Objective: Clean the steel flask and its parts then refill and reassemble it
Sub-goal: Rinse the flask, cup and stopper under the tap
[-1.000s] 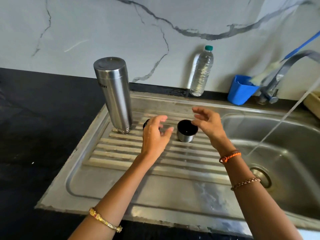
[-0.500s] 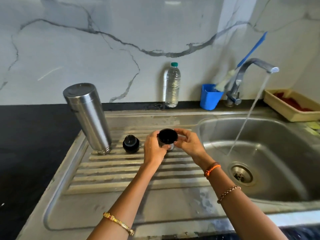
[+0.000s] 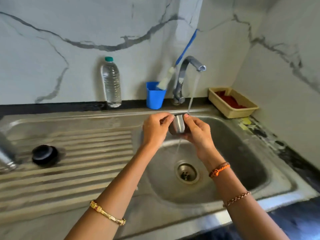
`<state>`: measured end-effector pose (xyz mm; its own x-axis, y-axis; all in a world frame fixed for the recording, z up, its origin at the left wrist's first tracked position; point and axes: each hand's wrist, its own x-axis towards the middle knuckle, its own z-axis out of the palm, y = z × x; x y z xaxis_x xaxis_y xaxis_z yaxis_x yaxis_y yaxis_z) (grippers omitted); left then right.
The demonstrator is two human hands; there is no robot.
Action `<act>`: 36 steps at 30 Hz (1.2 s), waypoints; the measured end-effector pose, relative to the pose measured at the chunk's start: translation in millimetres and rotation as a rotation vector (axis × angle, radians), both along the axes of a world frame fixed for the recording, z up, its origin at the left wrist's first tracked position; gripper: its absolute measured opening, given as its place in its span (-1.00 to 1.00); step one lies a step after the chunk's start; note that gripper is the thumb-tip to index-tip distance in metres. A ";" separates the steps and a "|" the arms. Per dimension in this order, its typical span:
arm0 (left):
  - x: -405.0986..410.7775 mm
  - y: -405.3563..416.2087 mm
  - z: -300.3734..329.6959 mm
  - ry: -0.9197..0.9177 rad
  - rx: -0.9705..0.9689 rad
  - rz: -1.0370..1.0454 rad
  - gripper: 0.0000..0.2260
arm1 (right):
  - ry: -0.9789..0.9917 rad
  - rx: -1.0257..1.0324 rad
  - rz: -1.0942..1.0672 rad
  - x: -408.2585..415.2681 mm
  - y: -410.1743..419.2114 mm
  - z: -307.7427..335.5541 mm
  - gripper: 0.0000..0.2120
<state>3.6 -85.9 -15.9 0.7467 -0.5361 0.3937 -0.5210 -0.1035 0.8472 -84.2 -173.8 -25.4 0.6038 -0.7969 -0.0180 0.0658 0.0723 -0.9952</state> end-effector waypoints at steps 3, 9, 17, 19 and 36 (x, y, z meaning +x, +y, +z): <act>-19.0 -52.4 -13.6 0.097 -0.018 0.012 -0.87 | 0.109 0.005 -0.046 -9.4 -49.1 -3.7 -0.72; -26.2 -145.7 -6.6 0.631 -0.218 0.129 -0.90 | 0.405 -0.810 0.004 1.9 -129.5 -3.5 -0.59; -8.6 -194.6 -29.2 0.319 -0.179 0.260 -0.85 | 0.376 -0.245 0.182 55.1 -204.1 3.3 -0.57; 6.8 -209.6 -22.2 0.328 -0.281 0.320 -0.69 | 0.418 -0.219 0.179 80.5 -213.4 17.3 -0.55; 0.9 -236.3 -55.0 0.837 -0.661 0.229 -0.80 | 0.040 0.103 -0.072 88.9 -203.8 -36.4 -0.72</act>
<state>4.5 -322.1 -70.9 0.9673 -0.2196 -0.1270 0.2207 0.4816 0.8482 4.8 -377.6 -61.8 0.5420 -0.8311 -0.1246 0.0349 0.1704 -0.9848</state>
